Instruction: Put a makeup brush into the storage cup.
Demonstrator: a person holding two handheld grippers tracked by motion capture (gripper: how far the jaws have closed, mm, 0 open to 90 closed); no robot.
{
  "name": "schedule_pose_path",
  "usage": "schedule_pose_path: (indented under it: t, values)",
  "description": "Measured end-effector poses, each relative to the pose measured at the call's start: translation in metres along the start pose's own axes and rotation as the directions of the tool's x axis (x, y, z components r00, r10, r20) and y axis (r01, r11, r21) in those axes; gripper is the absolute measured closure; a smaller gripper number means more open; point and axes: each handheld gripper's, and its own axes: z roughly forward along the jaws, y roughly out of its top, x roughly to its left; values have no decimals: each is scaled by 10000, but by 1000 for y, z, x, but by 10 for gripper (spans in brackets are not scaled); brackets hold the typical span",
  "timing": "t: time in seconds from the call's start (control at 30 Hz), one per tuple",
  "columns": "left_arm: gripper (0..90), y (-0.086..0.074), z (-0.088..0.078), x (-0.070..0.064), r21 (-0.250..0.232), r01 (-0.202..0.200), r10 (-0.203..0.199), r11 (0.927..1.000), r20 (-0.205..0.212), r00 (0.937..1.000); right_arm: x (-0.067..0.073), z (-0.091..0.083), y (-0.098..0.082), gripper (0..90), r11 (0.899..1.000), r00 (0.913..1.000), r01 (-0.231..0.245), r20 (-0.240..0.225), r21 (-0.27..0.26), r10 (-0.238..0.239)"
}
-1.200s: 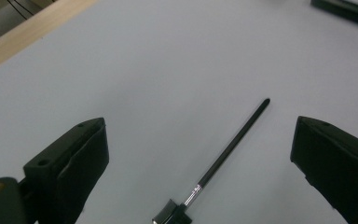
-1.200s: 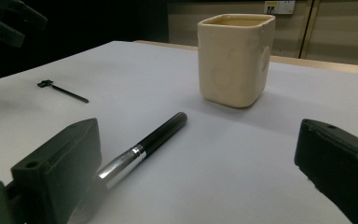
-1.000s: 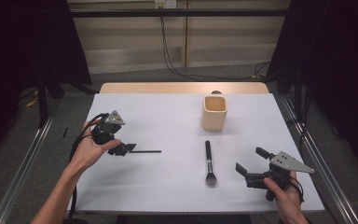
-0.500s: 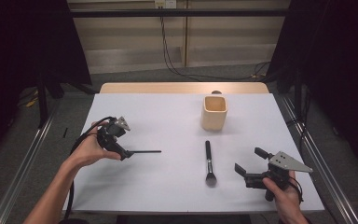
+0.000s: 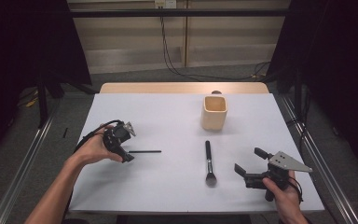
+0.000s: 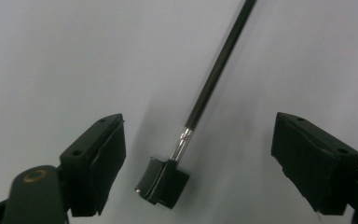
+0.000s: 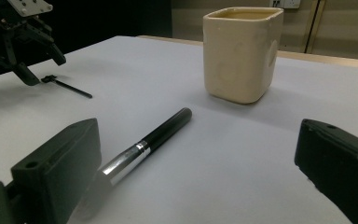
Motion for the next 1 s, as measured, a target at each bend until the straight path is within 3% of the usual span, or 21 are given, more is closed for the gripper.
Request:
schedule_pose_path:
  t: [0.07, 0.13, 0.3, 0.37, 0.4, 0.5, 0.6, 0.8, 0.97, 1.0]
  values:
    - [246, 2, 3, 0, 197, -255, 256, 9995, -39, 9997, 0, 0, 0, 1, 10000, 10000, 8, 2, 5, -8]
    - [307, 3, 6, 0, 238, -171, 171, 9996, -3, 9999, 0, 0, 0, 2, 10000, 10000, 15, 6, 10, -15]
    - [360, 5, 12, 4, 331, -253, 254, 9991, -37, 9997, 0, 0, 0, 1, 10000, 10000, 7, -28, -1, -7]
    - [374, 5, 13, 4, 315, -202, 201, 9993, 44, 9998, 0, 0, 0, 1, 10000, 10000, 5, -35, 0, -5]
    - [397, 5, 12, 6, 372, -381, 368, 9986, 346, 9987, 0, 0, 0, 1, 10000, 10000, 17, -42, -7, -17]
    - [519, 5, 12, 6, 319, -456, 434, 9984, 672, 9968, 0, 0, 0, 1, 10000, 10000, 16, -21, 24, -16]
    - [524, 4, 13, 8, 247, -332, 308, 9991, 914, 9953, 0, 0, 0, 1, 10000, 10000, 20, -28, 44, -20]
    - [579, 10, 15, 10, 758, -616, 536, 9952, 1042, 9931, 0, 0, -1, 1, 10000, 10000, 37, -43, 44, -37]
    - [649, 11, 14, 10, 902, -763, 660, 9930, 1118, 9915, 0, 0, -1, 1, 10000, 10000, 39, -55, 52, -38]
    - [727, 10, 14, 11, 920, -726, 614, 9931, 1191, 9910, 1, 0, -1, 1, 10000, 10000, 44, -85, 88, -44]
